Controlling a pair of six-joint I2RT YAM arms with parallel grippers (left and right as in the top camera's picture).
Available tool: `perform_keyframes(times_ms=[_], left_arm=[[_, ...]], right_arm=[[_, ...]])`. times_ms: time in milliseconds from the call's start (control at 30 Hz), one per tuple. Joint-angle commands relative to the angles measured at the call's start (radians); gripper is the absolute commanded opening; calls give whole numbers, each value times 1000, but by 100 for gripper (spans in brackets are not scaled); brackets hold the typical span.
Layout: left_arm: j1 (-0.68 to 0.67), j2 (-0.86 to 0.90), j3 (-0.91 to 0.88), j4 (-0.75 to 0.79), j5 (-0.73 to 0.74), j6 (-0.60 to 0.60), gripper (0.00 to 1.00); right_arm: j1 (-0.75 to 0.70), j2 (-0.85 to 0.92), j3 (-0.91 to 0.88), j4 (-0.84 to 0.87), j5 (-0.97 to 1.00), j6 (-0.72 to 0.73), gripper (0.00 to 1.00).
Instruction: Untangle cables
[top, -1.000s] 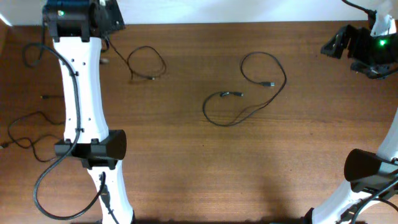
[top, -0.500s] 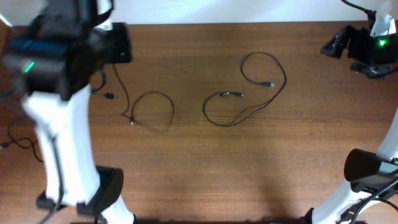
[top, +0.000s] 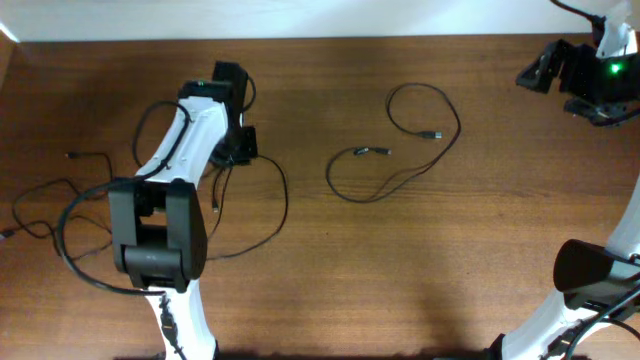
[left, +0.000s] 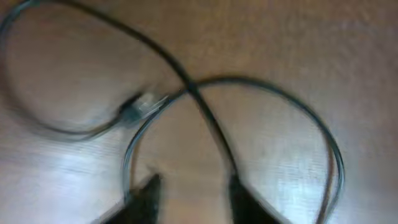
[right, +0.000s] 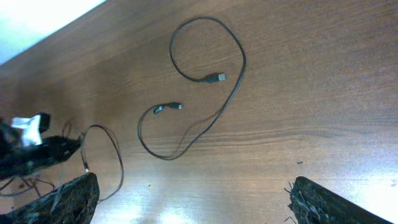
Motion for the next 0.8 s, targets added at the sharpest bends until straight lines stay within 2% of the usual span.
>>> perform_keyframes(times_ms=[0, 33, 100, 300, 400, 633, 700, 767], left_arm=[[0, -1, -105, 98, 3, 158, 54], [1, 10, -122, 120, 3, 266, 56], [4, 31, -126, 151, 3, 384, 57], [4, 50, -126, 332, 3, 583, 59], [4, 70, -126, 350, 16, 663, 57], [4, 194, -126, 248, 188, 714, 48], [4, 216, -126, 198, 263, 714, 42], [4, 249, -126, 168, 310, 714, 31]], right_arm=[[5, -5, -2, 1, 10, -13, 99], [5, -5, -2, 1, 10, -13, 99], [5, -5, -2, 1, 10, -13, 99], [5, -5, -2, -2, 9, -13, 99], [5, -5, -2, -1, 9, -13, 99], [5, -5, -2, -2, 9, -13, 99], [5, -5, -2, -2, 9, -13, 99], [5, -5, -2, -3, 9, -13, 99]])
